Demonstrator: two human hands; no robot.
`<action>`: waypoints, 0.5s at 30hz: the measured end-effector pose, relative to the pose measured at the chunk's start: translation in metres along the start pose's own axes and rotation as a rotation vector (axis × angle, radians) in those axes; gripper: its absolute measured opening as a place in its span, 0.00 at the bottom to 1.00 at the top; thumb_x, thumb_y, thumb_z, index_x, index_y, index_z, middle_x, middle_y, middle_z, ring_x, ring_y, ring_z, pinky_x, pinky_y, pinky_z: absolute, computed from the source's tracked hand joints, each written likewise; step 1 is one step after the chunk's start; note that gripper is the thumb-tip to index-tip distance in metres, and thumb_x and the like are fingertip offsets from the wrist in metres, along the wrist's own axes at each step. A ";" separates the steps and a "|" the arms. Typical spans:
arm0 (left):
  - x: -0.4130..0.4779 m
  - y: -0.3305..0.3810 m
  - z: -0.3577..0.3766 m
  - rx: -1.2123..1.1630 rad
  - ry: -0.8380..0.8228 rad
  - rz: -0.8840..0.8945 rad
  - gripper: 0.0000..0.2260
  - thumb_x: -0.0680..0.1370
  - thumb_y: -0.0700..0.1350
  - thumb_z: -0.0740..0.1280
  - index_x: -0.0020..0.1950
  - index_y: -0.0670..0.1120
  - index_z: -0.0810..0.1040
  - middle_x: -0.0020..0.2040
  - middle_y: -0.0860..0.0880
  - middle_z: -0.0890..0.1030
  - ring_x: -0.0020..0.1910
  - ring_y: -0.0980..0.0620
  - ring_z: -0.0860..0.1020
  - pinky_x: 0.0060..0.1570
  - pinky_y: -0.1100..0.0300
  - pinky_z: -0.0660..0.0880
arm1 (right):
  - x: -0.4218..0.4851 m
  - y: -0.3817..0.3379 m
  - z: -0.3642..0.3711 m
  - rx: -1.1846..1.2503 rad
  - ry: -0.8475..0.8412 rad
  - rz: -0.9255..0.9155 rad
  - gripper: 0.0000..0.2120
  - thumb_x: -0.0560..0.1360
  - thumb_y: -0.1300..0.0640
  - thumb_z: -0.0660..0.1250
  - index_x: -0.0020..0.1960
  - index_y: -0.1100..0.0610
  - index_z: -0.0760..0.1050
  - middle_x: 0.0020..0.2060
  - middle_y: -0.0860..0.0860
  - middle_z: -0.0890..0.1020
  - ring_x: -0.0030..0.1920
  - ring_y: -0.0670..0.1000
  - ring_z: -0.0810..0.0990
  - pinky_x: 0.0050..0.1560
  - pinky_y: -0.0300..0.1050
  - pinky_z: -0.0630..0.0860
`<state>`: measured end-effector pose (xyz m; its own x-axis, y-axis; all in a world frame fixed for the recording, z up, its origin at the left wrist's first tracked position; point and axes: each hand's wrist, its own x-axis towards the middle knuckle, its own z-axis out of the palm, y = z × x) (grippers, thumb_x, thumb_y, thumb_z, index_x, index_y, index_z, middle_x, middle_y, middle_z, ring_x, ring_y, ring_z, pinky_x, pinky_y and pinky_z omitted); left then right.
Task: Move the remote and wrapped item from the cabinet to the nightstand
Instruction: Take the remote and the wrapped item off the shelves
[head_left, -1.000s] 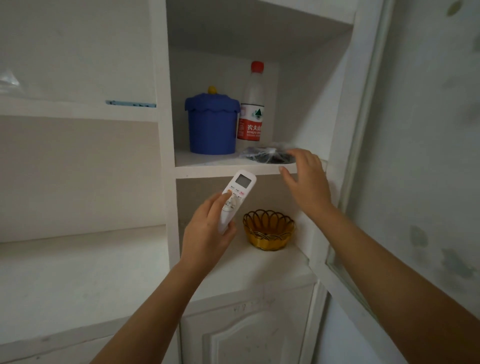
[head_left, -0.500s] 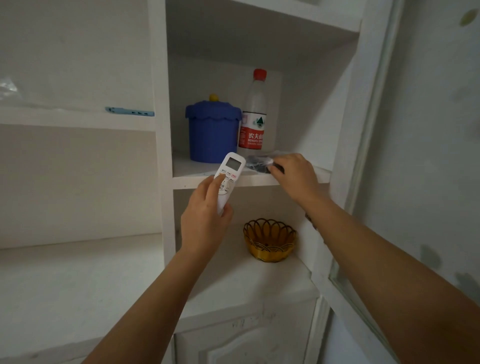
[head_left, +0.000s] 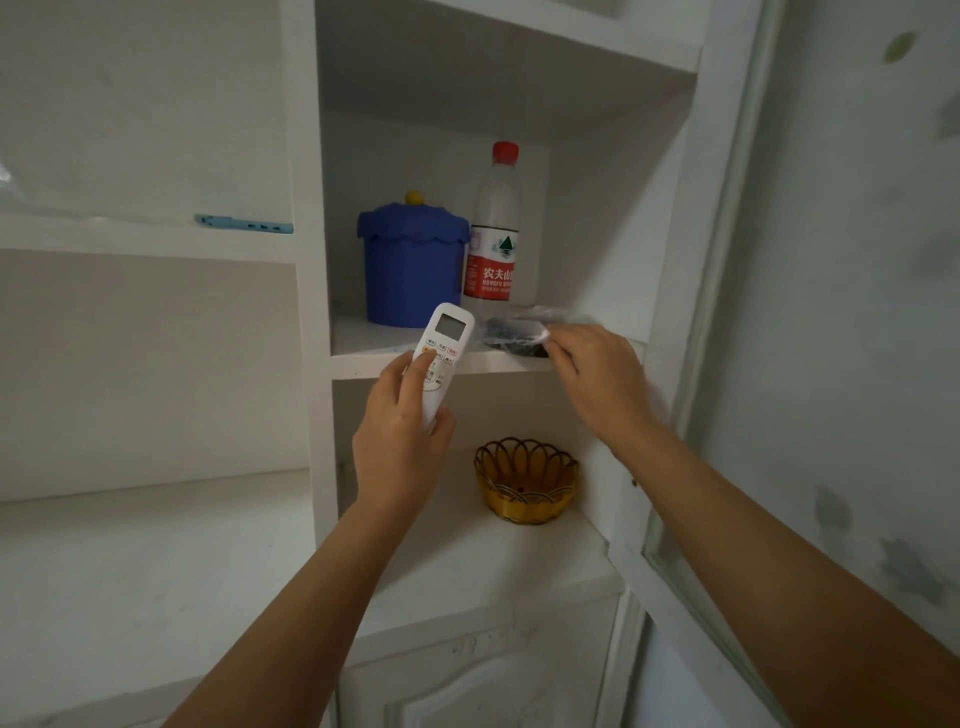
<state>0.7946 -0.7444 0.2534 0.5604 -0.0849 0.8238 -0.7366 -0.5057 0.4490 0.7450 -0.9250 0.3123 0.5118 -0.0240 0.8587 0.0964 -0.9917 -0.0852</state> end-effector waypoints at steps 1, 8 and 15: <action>0.000 0.000 0.000 -0.001 0.002 -0.003 0.27 0.69 0.38 0.71 0.66 0.41 0.67 0.64 0.39 0.72 0.58 0.39 0.73 0.44 0.49 0.77 | -0.002 0.000 -0.001 0.000 0.002 -0.005 0.10 0.76 0.60 0.61 0.55 0.56 0.78 0.49 0.55 0.83 0.49 0.55 0.79 0.50 0.50 0.72; -0.002 0.002 0.002 -0.003 0.000 -0.026 0.28 0.69 0.39 0.71 0.67 0.41 0.66 0.64 0.39 0.72 0.59 0.39 0.72 0.46 0.48 0.77 | -0.001 0.004 -0.002 -0.037 -0.188 0.030 0.19 0.74 0.51 0.65 0.64 0.55 0.71 0.60 0.53 0.77 0.62 0.55 0.71 0.61 0.53 0.66; -0.007 -0.004 -0.001 0.009 -0.022 0.010 0.28 0.68 0.38 0.72 0.66 0.41 0.68 0.63 0.39 0.73 0.58 0.39 0.74 0.43 0.47 0.78 | 0.011 0.003 0.001 -0.097 -0.219 0.066 0.22 0.70 0.65 0.66 0.63 0.57 0.71 0.59 0.57 0.78 0.60 0.57 0.73 0.60 0.53 0.70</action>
<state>0.7930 -0.7408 0.2465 0.5611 -0.1087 0.8206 -0.7391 -0.5121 0.4376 0.7517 -0.9284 0.3213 0.6879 -0.0715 0.7223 -0.0200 -0.9966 -0.0796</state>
